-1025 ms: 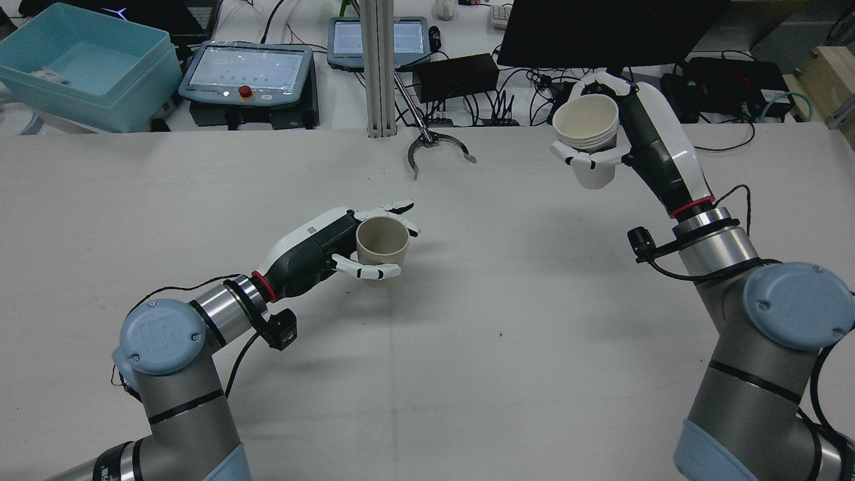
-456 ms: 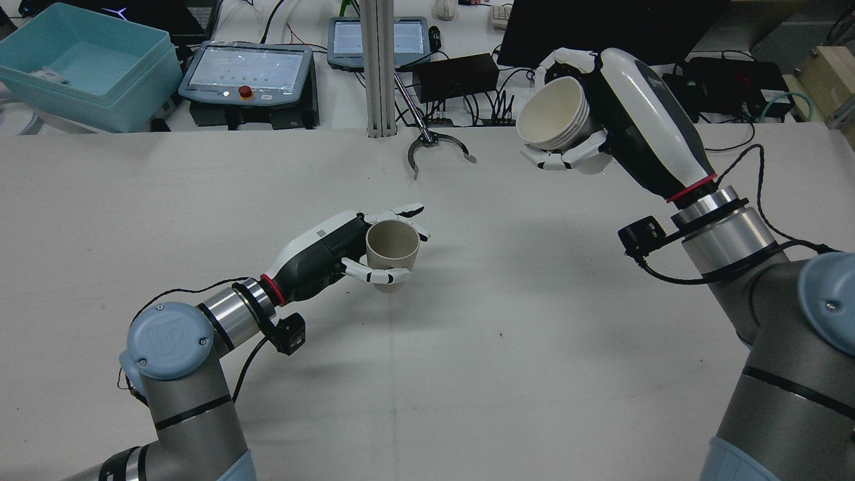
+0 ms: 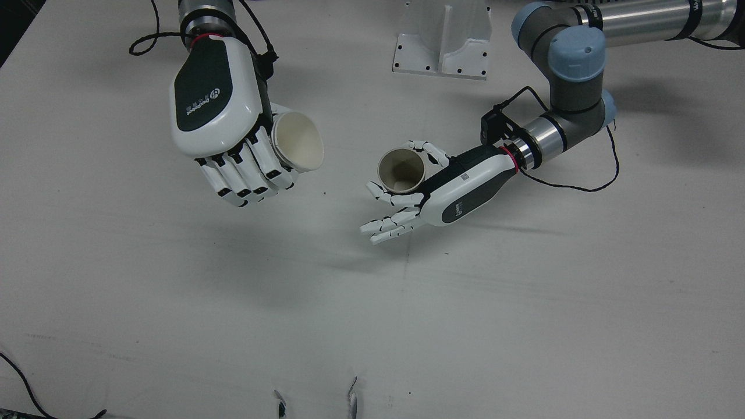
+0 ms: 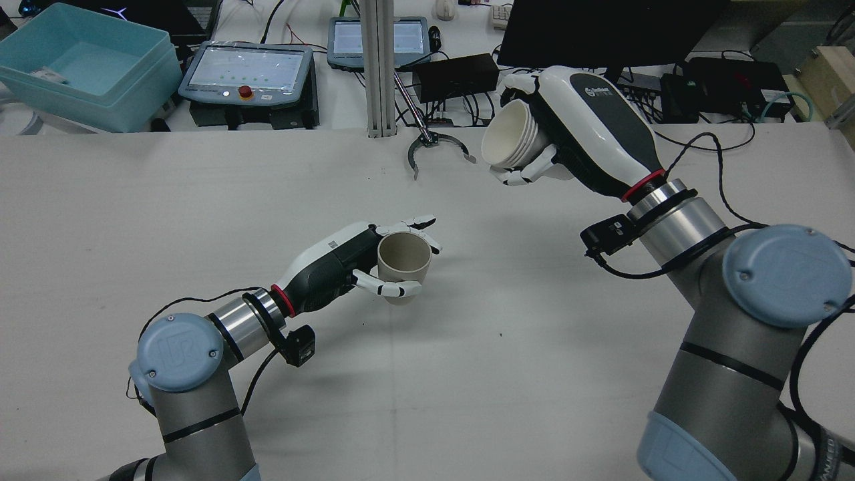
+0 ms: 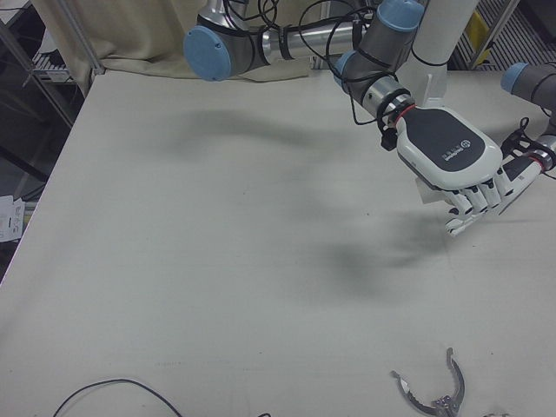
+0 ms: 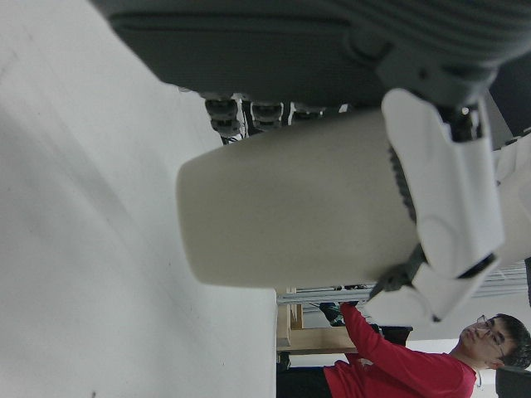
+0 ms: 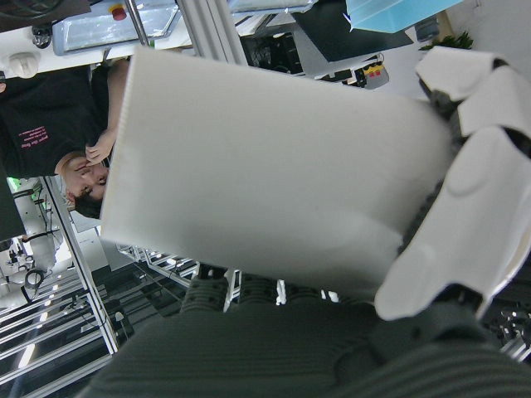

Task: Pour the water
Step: 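Raise the right hand's cup and move it above the left hand's cup, then tilt the right hand's cup to pour into the left hand's cup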

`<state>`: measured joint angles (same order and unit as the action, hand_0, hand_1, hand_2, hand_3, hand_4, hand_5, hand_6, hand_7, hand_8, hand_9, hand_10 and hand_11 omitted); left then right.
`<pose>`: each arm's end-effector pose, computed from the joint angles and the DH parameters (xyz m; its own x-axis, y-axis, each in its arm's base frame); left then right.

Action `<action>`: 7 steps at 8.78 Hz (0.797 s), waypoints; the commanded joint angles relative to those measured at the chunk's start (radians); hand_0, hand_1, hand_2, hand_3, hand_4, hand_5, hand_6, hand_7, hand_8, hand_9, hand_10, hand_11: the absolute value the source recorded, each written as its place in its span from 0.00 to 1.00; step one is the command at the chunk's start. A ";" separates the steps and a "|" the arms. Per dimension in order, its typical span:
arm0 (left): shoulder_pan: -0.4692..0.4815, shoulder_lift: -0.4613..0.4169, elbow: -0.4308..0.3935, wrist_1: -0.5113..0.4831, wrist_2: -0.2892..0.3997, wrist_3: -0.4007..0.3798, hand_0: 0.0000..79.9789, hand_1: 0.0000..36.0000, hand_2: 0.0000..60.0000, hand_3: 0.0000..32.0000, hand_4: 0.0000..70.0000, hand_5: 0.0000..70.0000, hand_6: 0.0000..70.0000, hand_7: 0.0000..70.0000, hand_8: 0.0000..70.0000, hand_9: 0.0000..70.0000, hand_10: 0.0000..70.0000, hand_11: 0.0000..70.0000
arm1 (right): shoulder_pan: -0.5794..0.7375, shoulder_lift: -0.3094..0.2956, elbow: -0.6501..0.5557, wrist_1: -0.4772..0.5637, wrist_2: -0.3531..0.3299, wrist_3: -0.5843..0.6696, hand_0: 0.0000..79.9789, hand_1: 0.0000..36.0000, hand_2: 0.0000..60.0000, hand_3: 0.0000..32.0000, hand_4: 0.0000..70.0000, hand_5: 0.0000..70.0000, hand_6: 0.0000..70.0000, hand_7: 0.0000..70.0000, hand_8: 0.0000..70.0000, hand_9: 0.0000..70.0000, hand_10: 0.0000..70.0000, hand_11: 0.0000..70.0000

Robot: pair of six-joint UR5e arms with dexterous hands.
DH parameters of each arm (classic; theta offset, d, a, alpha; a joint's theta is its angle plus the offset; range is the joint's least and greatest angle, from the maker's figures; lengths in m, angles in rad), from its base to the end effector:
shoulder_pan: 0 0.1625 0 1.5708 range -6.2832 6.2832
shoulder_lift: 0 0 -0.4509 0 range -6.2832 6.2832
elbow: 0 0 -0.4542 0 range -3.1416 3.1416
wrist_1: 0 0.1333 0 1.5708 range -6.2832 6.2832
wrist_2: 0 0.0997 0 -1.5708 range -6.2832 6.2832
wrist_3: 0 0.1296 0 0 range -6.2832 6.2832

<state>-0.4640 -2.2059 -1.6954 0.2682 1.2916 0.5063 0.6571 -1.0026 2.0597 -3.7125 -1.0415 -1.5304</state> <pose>0.5984 -0.4884 0.2418 -0.7709 -0.5543 -0.3138 -0.0551 0.5489 -0.8341 -0.3626 -0.5308 0.1828 -0.4052 -0.2686 0.8739 -0.8650 0.4219 -0.2714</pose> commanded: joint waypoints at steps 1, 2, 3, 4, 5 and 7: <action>0.001 -0.003 0.008 -0.001 0.000 0.001 0.49 1.00 1.00 0.00 0.53 0.35 0.09 0.16 0.05 0.09 0.07 0.12 | -0.094 0.024 -0.020 -0.001 -0.006 -0.002 0.68 1.00 1.00 0.00 0.33 1.00 0.79 1.00 0.65 0.89 0.49 0.73; 0.001 -0.003 0.010 -0.001 0.000 0.001 0.49 1.00 1.00 0.00 0.52 0.35 0.09 0.16 0.05 0.09 0.07 0.12 | -0.108 0.022 -0.021 -0.003 -0.006 -0.002 0.68 1.00 1.00 0.00 0.32 1.00 0.78 1.00 0.65 0.88 0.49 0.73; 0.001 -0.003 0.008 -0.001 0.000 0.001 0.48 1.00 1.00 0.00 0.52 0.35 0.09 0.16 0.05 0.09 0.07 0.12 | -0.108 0.022 -0.018 -0.003 -0.006 -0.002 0.68 1.00 1.00 0.00 0.31 1.00 0.77 1.00 0.65 0.88 0.49 0.73; 0.001 -0.003 0.008 0.000 0.000 0.001 0.49 1.00 1.00 0.00 0.52 0.35 0.09 0.16 0.06 0.09 0.07 0.12 | -0.108 0.021 -0.019 -0.003 -0.006 -0.002 0.68 1.00 1.00 0.00 0.31 1.00 0.77 1.00 0.64 0.87 0.49 0.73; -0.011 -0.003 0.003 0.003 0.000 -0.002 0.49 1.00 1.00 0.00 0.52 0.35 0.09 0.16 0.05 0.09 0.07 0.12 | -0.102 0.013 -0.001 -0.003 -0.003 0.000 0.68 1.00 1.00 0.00 0.30 1.00 0.76 1.00 0.64 0.87 0.49 0.73; -0.092 0.008 -0.012 0.003 0.000 -0.015 0.49 1.00 1.00 0.00 0.53 0.36 0.09 0.16 0.05 0.09 0.07 0.12 | -0.010 -0.046 0.045 0.000 0.076 0.082 0.67 1.00 1.00 0.00 0.29 1.00 0.75 0.99 0.63 0.86 0.49 0.73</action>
<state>-0.4795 -2.2089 -1.6922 0.2701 1.2916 0.5019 0.5643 -0.9943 2.0632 -3.7153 -1.0377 -1.5287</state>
